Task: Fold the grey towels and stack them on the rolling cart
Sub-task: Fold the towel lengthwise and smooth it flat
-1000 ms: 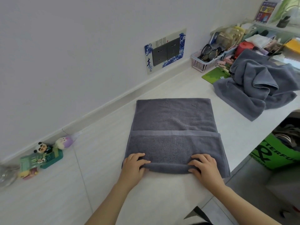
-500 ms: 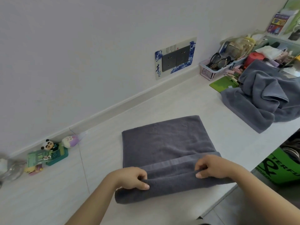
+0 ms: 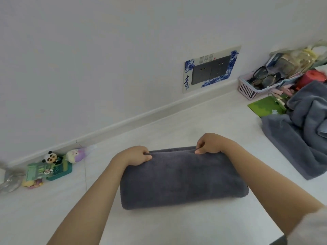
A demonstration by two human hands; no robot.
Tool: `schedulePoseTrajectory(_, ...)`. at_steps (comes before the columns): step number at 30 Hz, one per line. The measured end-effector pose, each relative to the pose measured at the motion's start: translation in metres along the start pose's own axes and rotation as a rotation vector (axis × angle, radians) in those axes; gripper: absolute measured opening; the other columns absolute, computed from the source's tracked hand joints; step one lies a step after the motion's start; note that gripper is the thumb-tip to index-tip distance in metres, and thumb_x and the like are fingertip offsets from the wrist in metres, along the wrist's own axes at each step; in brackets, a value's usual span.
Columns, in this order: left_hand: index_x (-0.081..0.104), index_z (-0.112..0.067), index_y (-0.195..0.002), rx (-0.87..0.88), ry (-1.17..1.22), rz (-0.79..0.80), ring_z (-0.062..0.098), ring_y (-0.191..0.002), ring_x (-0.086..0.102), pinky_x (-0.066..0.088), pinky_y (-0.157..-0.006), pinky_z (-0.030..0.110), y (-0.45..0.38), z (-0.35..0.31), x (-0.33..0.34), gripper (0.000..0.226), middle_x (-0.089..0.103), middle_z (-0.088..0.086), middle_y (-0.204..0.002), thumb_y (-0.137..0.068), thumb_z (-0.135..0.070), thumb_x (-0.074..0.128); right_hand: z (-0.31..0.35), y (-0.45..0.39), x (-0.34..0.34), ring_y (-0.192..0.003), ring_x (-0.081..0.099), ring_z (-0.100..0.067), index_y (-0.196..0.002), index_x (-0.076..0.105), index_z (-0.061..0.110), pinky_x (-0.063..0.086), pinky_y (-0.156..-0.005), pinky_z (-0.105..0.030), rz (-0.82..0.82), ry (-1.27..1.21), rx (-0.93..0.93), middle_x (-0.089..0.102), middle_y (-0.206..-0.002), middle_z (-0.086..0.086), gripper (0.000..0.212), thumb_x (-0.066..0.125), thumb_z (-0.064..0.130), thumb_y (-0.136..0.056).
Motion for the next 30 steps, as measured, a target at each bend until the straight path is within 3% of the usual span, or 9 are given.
schedulePoseTrajectory(2, 0.057, -0.019, -0.105, -0.066, 0.005, -0.057, 0.020, -0.102, 0.053, 0.039, -0.096, 0.036, -0.022, 0.005, 0.003, 0.025, 0.059, 0.002, -0.115, -0.100, -0.036, 0.038, -0.010, -0.022, 0.002, -0.092, 0.057, -0.017, -0.095, 0.069, 0.014, 0.042, -0.081, -0.027, -0.019, 0.025, 0.036, 0.066, -0.098, 0.000, 0.028, 0.055, 0.038, -0.092)
schedulePoseTrajectory(5, 0.054, -0.025, -0.097, -0.138, 0.086, -0.131, 0.021, -0.106, 0.053, 0.021, -0.111, 0.049, -0.046, 0.014, 0.019, 0.032, 0.061, 0.000, -0.113, -0.100, -0.046, 0.030, -0.023, -0.040, 0.015, -0.097, 0.056, -0.021, -0.099, 0.063, 0.019, 0.043, -0.087, -0.034, -0.030, 0.054, 0.074, 0.062, -0.102, 0.000, 0.046, 0.038, 0.057, -0.093)
schedulePoseTrajectory(8, 0.056, -0.026, -0.105, -0.068, 0.034, -0.204, 0.018, -0.108, 0.049, 0.014, -0.114, 0.048, -0.052, 0.009, 0.031, 0.040, 0.058, -0.004, -0.110, -0.092, -0.060, 0.040, -0.030, -0.048, 0.028, -0.105, 0.052, -0.020, -0.112, 0.057, 0.026, 0.040, -0.088, -0.034, -0.082, 0.228, -0.011, 0.060, -0.109, 0.004, 0.049, 0.047, 0.066, -0.084)
schedulePoseTrajectory(11, 0.051, -0.020, -0.096, 0.030, 0.006, -0.308, 0.021, -0.098, 0.052, 0.038, -0.093, 0.037, -0.053, 0.003, 0.032, 0.029, 0.056, -0.001, -0.099, -0.094, -0.048, 0.046, -0.031, -0.048, 0.030, -0.098, 0.052, -0.021, -0.099, 0.052, 0.023, 0.035, -0.075, -0.031, -0.195, 0.292, -0.094, 0.063, -0.103, -0.001, 0.032, 0.047, 0.054, -0.090)
schedulePoseTrajectory(13, 0.047, -0.019, -0.092, 0.036, -0.016, -0.381, 0.024, -0.093, 0.053, 0.039, -0.080, 0.034, -0.055, 0.002, 0.028, 0.026, 0.059, 0.001, -0.096, -0.097, -0.045, 0.042, -0.032, -0.049, 0.028, -0.092, 0.053, -0.021, -0.095, 0.049, 0.022, 0.035, -0.071, -0.031, -0.245, 0.288, -0.087, 0.063, -0.100, -0.003, 0.030, 0.042, 0.051, -0.094)
schedulePoseTrajectory(17, 0.048, -0.018, -0.103, -0.027, -0.112, -0.421, 0.021, -0.101, 0.048, 0.032, -0.094, 0.034, -0.066, 0.002, 0.036, 0.029, 0.055, 0.002, -0.112, -0.100, -0.042, 0.032, -0.037, -0.058, 0.035, -0.104, 0.049, -0.022, -0.112, 0.051, 0.019, 0.037, -0.083, -0.032, -0.306, 0.370, -0.039, 0.057, -0.114, -0.003, 0.040, 0.035, 0.052, -0.096)
schedulePoseTrajectory(22, 0.039, -0.029, -0.135, 0.013, -0.038, -0.364, 0.018, -0.127, 0.032, 0.015, -0.110, 0.036, -0.067, 0.012, 0.051, 0.052, 0.039, -0.006, -0.135, -0.093, -0.060, 0.037, -0.046, -0.057, 0.042, -0.122, 0.040, -0.022, -0.132, 0.042, 0.026, 0.028, -0.102, -0.035, -0.390, 0.302, -0.018, 0.045, -0.134, 0.001, 0.048, 0.036, 0.054, -0.094)
schedulePoseTrajectory(26, 0.056, -0.024, -0.114, 0.046, -0.026, -0.401, 0.016, -0.109, 0.039, 0.024, -0.104, 0.032, -0.061, 0.011, 0.044, 0.040, 0.047, -0.006, -0.111, -0.094, -0.055, 0.042, -0.043, -0.056, 0.040, -0.113, 0.044, -0.020, -0.119, 0.052, 0.023, 0.028, -0.099, -0.034, -0.343, 0.315, -0.042, 0.054, -0.120, 0.002, 0.041, 0.034, 0.052, -0.096)
schedulePoseTrajectory(30, 0.057, -0.015, -0.092, 0.110, 0.074, -0.411, 0.018, -0.092, 0.047, 0.032, -0.081, 0.028, -0.047, 0.008, 0.033, 0.030, 0.053, -0.005, -0.091, -0.098, -0.040, 0.043, -0.029, -0.045, 0.031, -0.100, 0.052, -0.020, -0.105, 0.056, 0.017, 0.033, -0.095, -0.032, -0.353, 0.170, -0.139, 0.059, -0.104, 0.002, 0.034, 0.038, 0.044, -0.097)
Point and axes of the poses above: each hand's wrist, its own y-axis away from the middle knuckle, its own x-axis out of the palm, z = x × y, the point moved 6 cm from there along -y, towards the middle knuckle
